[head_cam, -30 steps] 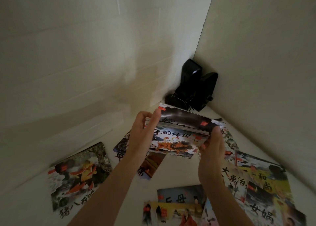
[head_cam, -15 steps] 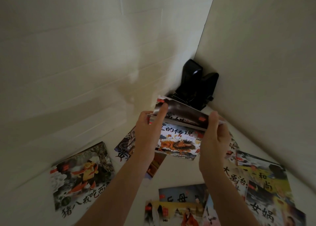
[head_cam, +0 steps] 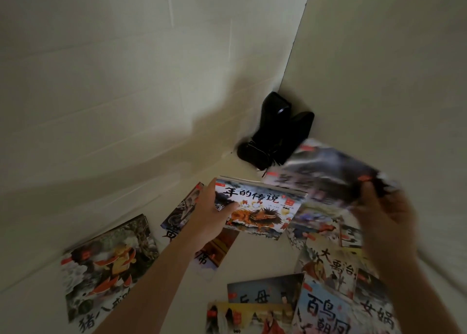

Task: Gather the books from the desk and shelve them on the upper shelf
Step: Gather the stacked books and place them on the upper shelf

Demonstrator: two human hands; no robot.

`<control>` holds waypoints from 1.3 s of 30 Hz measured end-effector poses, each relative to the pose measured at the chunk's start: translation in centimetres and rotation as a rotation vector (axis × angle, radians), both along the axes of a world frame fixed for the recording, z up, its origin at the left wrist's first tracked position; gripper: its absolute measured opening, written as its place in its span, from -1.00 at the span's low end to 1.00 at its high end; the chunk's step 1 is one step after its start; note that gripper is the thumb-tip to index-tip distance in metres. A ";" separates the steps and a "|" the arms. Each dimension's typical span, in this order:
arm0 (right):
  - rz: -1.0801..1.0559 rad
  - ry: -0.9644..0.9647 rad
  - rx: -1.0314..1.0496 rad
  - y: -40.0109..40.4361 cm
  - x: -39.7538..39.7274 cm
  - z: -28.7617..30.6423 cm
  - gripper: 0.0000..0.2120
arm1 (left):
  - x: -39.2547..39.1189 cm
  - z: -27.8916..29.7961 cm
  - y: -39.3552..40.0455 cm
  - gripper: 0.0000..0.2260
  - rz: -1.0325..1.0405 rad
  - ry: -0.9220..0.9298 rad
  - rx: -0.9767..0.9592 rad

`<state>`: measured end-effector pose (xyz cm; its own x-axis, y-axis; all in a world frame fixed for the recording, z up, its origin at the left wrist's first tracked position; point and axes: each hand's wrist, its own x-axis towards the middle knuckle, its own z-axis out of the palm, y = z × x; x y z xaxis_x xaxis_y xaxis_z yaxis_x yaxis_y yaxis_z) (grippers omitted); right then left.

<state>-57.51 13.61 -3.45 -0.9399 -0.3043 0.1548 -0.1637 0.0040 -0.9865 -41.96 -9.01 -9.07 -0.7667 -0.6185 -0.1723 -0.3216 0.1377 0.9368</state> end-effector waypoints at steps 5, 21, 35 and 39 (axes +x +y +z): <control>-0.311 -0.186 -0.140 7.1 -5.2 1.6 -0.63 | 0.0 -0.3 -0.3 -0.63 -0.015 -0.057 0.035; 0.198 -0.185 -0.003 -6.7 1.4 -1.8 -0.85 | 0.1 -1.0 -1.1 -0.71 -0.009 0.025 0.077; 0.104 -0.201 0.058 -6.0 0.7 -2.2 -0.90 | 0.2 -1.8 -0.9 -0.78 -0.041 0.082 0.076; 0.113 -0.360 0.104 -6.6 0.7 -3.5 -0.86 | 0.3 -1.8 -0.4 -0.70 0.031 0.140 0.083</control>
<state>-56.83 6.99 -6.95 -0.8881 -0.4061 -0.2155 0.1873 0.1086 -0.9763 -41.71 -9.43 -10.83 -0.7675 -0.6303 -0.1168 -0.1904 0.0502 0.9804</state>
